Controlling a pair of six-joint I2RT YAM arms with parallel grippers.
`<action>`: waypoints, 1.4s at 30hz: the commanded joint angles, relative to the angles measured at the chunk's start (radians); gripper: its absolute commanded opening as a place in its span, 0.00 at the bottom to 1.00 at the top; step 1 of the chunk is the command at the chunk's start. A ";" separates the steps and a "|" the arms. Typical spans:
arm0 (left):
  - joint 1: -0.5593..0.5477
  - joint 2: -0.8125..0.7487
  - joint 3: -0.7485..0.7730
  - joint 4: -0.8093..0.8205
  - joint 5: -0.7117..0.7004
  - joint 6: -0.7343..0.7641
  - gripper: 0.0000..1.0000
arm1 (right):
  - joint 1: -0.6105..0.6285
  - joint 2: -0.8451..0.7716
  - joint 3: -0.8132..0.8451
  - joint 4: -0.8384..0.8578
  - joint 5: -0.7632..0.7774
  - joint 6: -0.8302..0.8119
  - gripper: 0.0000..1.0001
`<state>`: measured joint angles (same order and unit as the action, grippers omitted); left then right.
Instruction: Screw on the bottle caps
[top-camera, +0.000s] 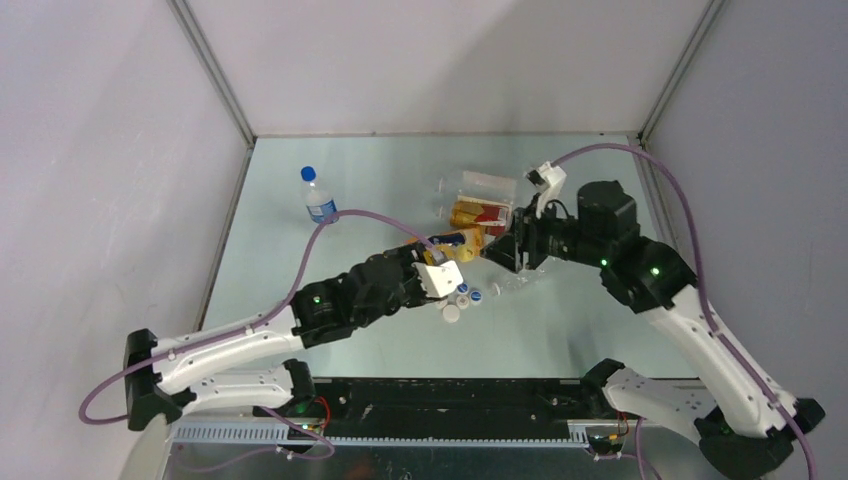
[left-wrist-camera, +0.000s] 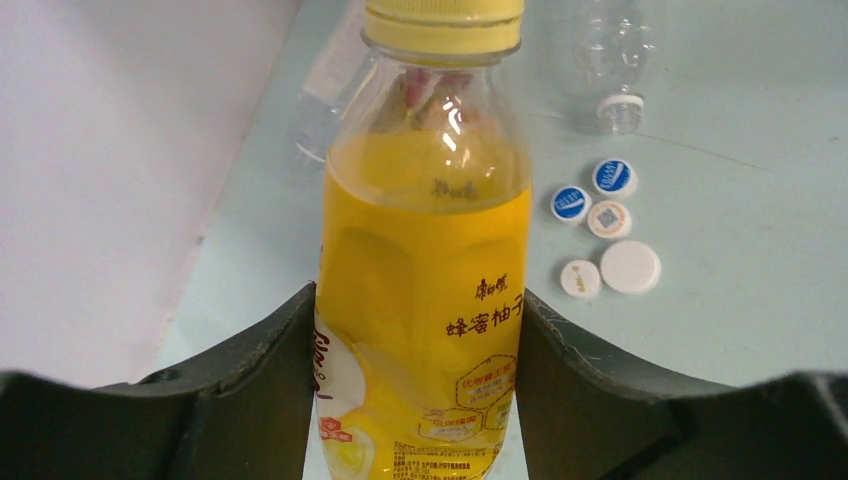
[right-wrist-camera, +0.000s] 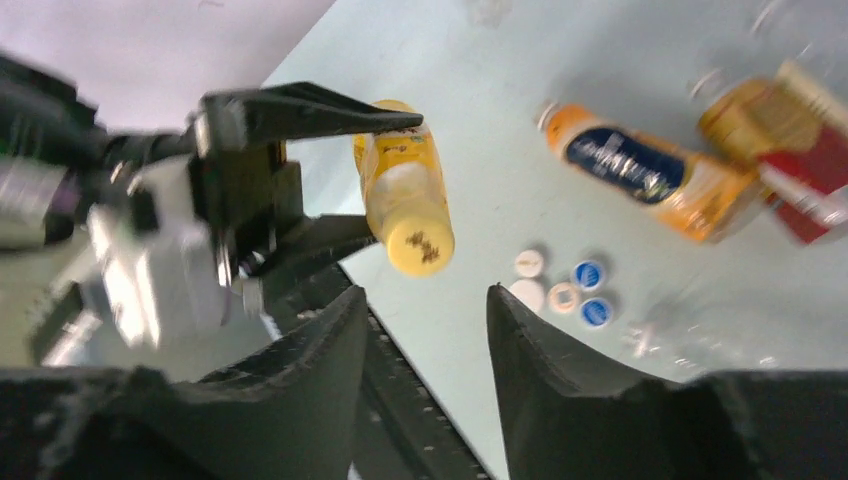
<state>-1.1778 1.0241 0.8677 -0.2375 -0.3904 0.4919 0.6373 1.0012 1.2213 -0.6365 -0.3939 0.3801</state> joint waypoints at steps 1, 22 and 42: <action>0.083 -0.055 0.055 -0.102 0.289 -0.087 0.00 | -0.009 -0.082 0.012 0.008 -0.069 -0.360 0.53; 0.153 0.062 0.184 -0.203 0.673 -0.083 0.00 | 0.040 -0.085 0.012 -0.188 -0.319 -1.048 0.58; 0.153 0.090 0.200 -0.188 0.723 -0.082 0.00 | 0.071 -0.013 0.012 -0.216 -0.340 -1.092 0.41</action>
<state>-1.0309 1.1240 1.0306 -0.4568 0.3031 0.4179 0.7029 0.9741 1.2213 -0.8932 -0.6933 -0.7357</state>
